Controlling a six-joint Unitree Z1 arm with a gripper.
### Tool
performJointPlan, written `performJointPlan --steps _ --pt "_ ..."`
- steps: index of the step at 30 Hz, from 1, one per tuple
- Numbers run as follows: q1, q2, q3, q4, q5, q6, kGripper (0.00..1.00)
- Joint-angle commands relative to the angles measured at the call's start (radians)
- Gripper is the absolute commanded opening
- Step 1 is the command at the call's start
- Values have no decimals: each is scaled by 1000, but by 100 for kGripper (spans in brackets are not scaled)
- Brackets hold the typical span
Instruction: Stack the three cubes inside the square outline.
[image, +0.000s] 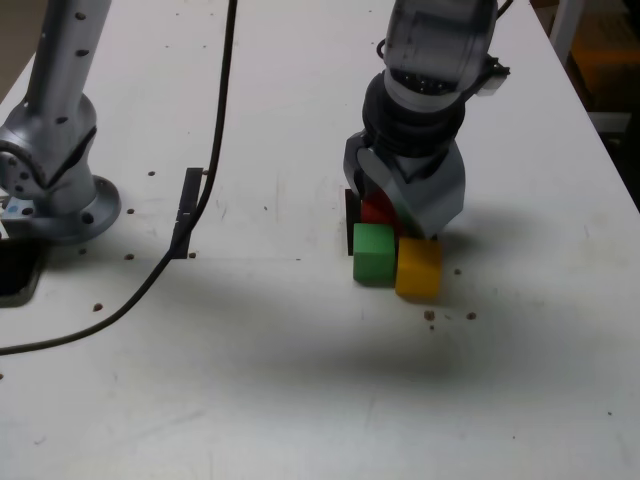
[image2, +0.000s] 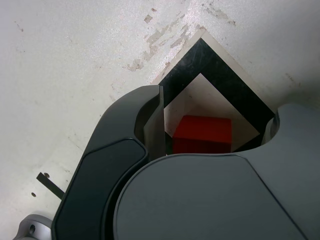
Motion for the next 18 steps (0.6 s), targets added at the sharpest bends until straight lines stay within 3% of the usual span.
performJointPlan --steps 1,18 --pt "3 -7 -8 1 4 -2 84" --pt "-13 -135 -201 181 30 -17 84"
